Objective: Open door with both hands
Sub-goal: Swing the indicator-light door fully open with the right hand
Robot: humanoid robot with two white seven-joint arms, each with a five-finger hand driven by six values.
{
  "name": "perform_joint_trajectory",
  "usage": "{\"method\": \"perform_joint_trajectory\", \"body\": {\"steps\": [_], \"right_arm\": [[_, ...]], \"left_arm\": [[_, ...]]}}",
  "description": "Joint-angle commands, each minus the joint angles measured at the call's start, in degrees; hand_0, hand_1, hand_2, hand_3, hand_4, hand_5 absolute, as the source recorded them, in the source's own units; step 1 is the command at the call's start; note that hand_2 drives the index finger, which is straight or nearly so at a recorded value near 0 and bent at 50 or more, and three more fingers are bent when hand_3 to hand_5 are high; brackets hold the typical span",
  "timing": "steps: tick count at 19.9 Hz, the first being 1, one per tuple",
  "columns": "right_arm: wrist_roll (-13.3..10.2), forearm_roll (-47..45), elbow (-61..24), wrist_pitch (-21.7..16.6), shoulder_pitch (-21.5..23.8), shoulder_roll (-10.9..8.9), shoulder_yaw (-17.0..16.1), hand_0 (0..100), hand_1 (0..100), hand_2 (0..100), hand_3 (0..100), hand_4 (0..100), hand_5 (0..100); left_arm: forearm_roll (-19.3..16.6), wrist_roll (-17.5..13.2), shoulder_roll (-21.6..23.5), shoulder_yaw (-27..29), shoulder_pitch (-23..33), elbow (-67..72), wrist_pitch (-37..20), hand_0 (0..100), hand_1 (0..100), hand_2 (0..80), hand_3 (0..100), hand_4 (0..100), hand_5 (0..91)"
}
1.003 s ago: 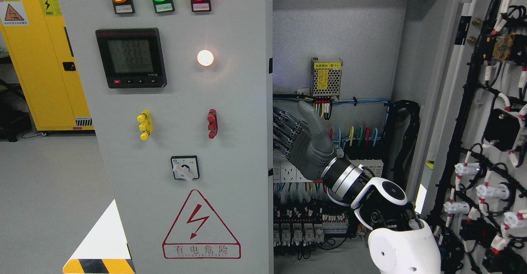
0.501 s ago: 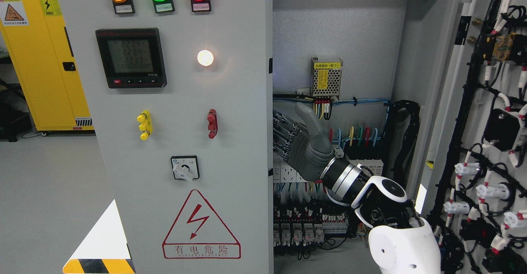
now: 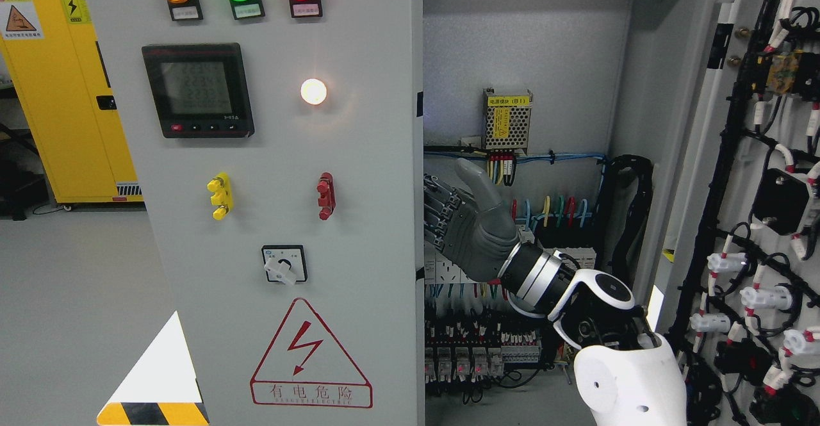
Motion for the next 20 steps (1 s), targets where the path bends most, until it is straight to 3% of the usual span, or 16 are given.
{"method": "perform_joint_trajectory", "body": {"steps": [1, 3, 6, 9, 12, 20], "right_arm": [[-0.1, -0.2, -0.2, 0.0, -0.1, -0.10, -0.1, 22, 1, 0, 0, 0, 0], [1.0, -0.3, -0.6, 0.0, 0.5, -0.19, 0.0, 22, 1, 0, 0, 0, 0], [5.4, -0.3, -4.5, 0.0, 3.3, -0.45, 0.7, 22, 1, 0, 0, 0, 0], [5.8, -0.3, -7.9, 0.0, 6.0, -0.45, 1.7, 22, 1, 0, 0, 0, 0], [5.9, -0.4, -11.4, -0.1, 7.8, -0.63, 4.9, 22, 1, 0, 0, 0, 0], [5.7, -4.6, -19.8, -0.1, 14.8, -0.71, 15.9, 22, 1, 0, 0, 0, 0]], "left_arm": [[0.0, 0.0, 0.0, 0.0, 0.0, 0.0, 0.0, 0, 0, 0.0, 0, 0, 0.0], [-0.1, 0.0, 0.0, -0.1, 0.0, 0.0, 0.0, 0, 0, 0.0, 0, 0, 0.0], [-0.1, 0.0, 0.0, -0.1, 0.0, 0.0, 0.0, 0, 0, 0.0, 0, 0, 0.0], [-0.1, 0.0, 0.0, -0.1, 0.0, 0.0, 0.0, 0, 0, 0.0, 0, 0, 0.0], [-0.1, 0.0, 0.0, -0.1, 0.0, 0.0, 0.0, 0, 0, 0.0, 0, 0, 0.0], [0.0, -0.5, 0.0, 0.0, -0.7, -0.1, -1.0, 0, 0, 0.0, 0, 0, 0.0]]}}
